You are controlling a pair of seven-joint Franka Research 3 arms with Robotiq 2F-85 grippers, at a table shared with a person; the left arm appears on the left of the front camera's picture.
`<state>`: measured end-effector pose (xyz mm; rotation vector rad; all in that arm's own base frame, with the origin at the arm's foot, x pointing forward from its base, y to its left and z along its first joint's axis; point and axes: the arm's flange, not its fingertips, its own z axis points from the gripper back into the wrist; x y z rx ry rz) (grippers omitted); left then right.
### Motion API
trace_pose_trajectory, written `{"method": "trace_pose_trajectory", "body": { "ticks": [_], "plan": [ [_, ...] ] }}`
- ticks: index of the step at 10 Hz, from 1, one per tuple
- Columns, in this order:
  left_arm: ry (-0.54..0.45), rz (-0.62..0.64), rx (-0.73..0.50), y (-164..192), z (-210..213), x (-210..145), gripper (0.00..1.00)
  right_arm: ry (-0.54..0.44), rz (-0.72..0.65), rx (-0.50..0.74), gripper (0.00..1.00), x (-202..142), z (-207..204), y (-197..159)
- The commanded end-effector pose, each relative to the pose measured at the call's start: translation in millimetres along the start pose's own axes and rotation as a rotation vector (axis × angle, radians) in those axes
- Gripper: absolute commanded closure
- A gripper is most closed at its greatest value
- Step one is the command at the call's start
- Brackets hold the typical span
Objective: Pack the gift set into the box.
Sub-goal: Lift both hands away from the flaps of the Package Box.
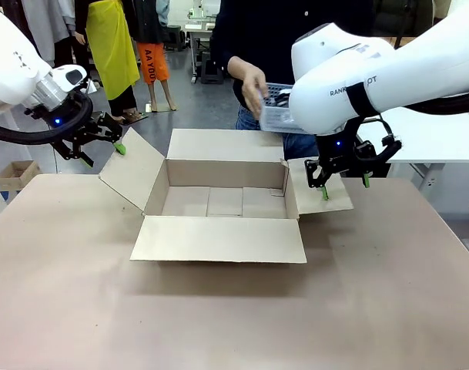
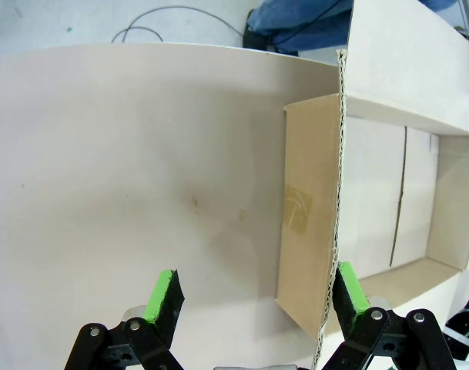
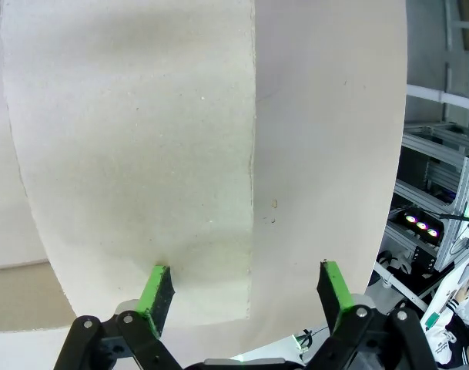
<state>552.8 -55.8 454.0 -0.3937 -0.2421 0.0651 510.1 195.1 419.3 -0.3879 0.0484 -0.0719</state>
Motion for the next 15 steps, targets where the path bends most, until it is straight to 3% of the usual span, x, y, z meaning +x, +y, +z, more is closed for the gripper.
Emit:
{"method": "trace_pose_trajectory", "body": {
  "ticks": [1, 15],
  "plan": [
    [-0.004, 0.01, 0.012, -1.0, 0.8, 0.0, 0.0, -0.01, 0.006, -0.016, 0.0, 2.0, 1.4, -3.2],
    [-0.004, 0.01, 0.012, -1.0, 0.8, 0.0, 0.0, -0.01, 0.006, -0.016, 0.0, 2.0, 1.4, -3.2]
  ]
}}
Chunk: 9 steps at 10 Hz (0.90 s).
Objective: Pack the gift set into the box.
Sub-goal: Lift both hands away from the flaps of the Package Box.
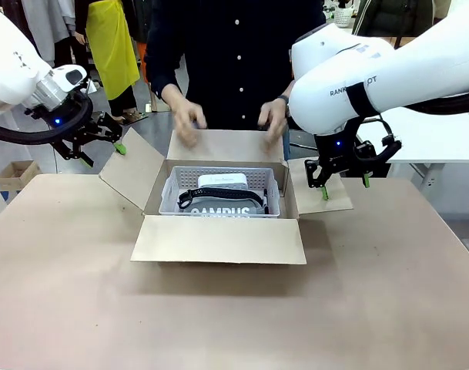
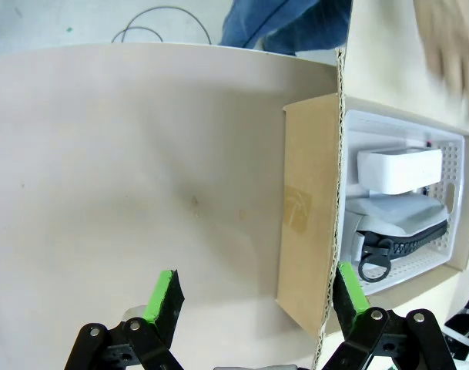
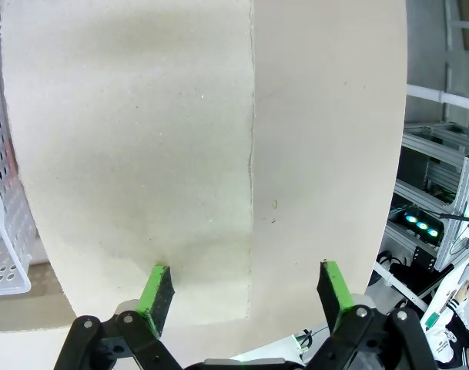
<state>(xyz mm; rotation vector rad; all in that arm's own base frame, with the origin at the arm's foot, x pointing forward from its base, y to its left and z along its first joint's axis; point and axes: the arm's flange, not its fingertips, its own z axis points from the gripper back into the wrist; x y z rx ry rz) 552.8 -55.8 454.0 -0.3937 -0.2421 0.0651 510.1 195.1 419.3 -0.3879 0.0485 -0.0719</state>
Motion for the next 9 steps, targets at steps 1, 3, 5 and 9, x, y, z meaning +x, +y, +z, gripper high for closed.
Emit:
{"method": "trace_pose_trajectory", "body": {
  "ticks": [1, 3, 5, 9],
  "plan": [
    [-0.004, 0.01, 0.012, -1.0, 0.8, 0.0, 0.0, -0.01, 0.006, -0.016, 0.0, 1.9, 1.4, -3.2],
    [-0.004, 0.01, 0.012, -1.0, 0.8, 0.0, 0.0, -0.01, 0.006, -0.016, 0.0, 1.9, 1.4, -3.2],
    [-0.004, 0.01, 0.012, -1.0, 0.8, 0.0, 0.0, -0.01, 0.006, -0.016, 0.0, 1.9, 1.4, -3.2],
    [0.048, 0.023, -0.298, 30.6, 70.1, -13.0, 0.0, -0.027, -0.036, 0.279, 0.0, -23.1, 25.6, -67.4]
  ]
}}
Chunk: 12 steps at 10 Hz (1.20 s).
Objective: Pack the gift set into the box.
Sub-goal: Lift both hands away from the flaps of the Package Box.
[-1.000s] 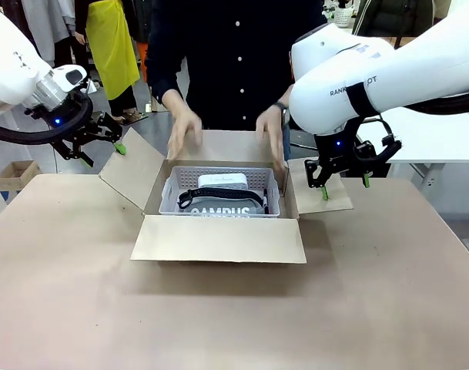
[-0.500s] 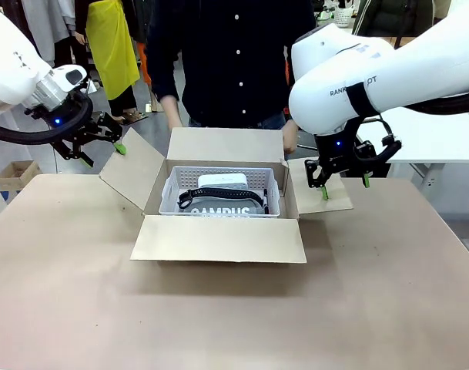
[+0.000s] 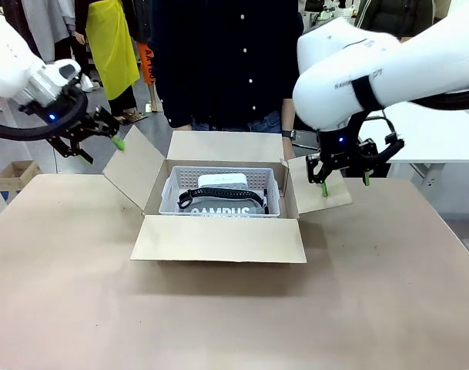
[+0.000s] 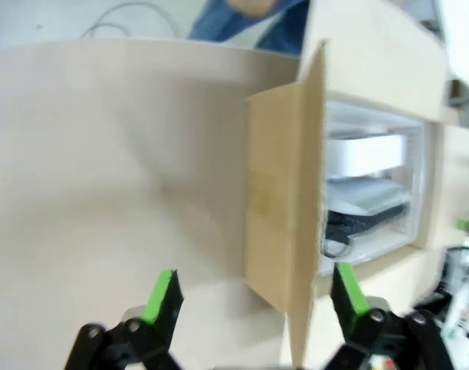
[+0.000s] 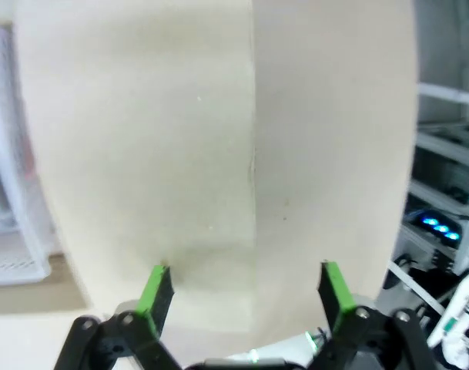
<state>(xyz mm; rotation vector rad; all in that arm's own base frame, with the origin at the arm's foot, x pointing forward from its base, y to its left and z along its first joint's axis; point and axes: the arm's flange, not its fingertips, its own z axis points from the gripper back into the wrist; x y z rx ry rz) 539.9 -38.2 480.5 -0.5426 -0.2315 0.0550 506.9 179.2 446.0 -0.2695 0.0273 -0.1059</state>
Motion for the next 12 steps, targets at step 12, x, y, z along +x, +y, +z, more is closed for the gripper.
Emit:
{"method": "trace_pose_trajectory", "body": {
  "ticks": [12],
  "plan": [
    [0.044, 0.095, -0.888, 205.2, 80.9, -53.8, 0.0, -0.071, -0.269, 0.935, 0.0, -88.6, -29.8, -234.5]
  ]
}}
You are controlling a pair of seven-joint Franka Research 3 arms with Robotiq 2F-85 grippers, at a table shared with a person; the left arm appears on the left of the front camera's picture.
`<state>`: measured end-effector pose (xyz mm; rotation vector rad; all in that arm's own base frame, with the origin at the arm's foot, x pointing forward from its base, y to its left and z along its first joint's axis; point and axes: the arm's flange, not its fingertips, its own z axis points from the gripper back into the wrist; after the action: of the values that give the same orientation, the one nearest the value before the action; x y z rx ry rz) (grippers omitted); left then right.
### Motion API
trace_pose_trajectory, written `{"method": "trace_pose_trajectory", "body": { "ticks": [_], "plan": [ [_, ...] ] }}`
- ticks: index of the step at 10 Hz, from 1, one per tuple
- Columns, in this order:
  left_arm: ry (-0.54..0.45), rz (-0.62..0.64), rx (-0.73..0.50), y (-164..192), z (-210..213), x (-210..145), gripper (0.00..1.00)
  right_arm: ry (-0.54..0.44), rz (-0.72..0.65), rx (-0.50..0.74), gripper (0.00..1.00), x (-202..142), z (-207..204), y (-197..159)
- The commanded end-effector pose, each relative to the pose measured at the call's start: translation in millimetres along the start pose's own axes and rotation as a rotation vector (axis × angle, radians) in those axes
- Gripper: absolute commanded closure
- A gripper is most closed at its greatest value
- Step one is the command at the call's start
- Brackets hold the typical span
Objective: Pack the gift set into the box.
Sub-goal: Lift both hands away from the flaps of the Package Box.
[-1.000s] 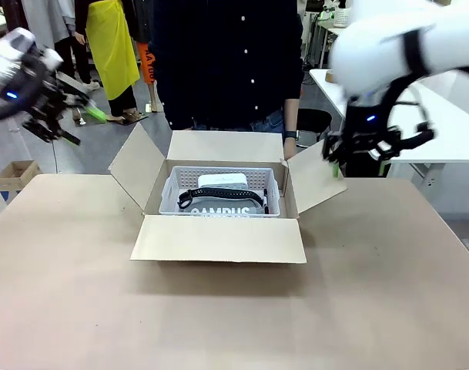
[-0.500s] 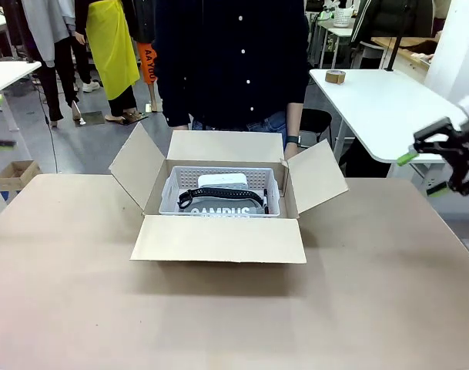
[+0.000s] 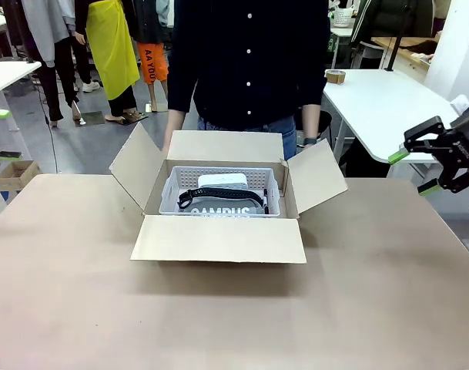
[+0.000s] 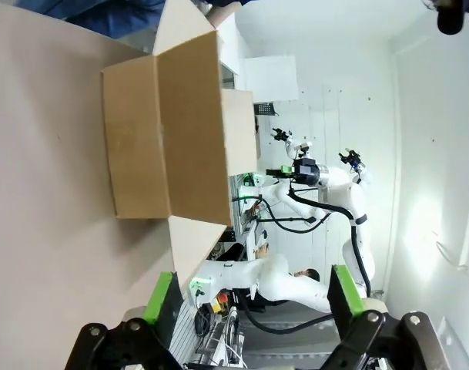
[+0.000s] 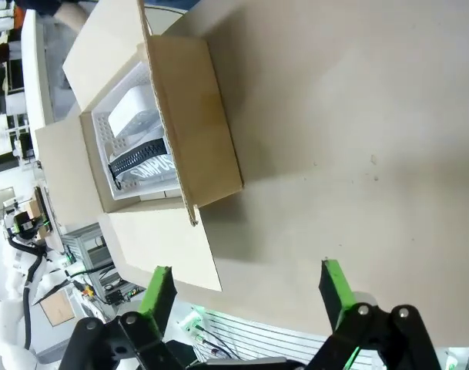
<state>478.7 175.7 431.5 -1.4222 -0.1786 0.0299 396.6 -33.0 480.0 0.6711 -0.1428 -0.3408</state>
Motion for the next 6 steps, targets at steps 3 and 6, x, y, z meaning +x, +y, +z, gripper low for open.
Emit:
{"method": "trace_pose_trajectory", "body": {
  "ticks": [3, 6],
  "plan": [
    [0.0, 0.001, -0.015, -0.3, -2.5, -8.5, 0.0, 0.005, -0.022, -0.014, 0.0, 1.4, 7.8, -7.9],
    [0.0, 0.001, -0.015, -0.3, -2.5, -8.5, 0.0, 0.005, -0.022, -0.014, 0.0, 1.4, 7.8, -7.9]
  ]
}}
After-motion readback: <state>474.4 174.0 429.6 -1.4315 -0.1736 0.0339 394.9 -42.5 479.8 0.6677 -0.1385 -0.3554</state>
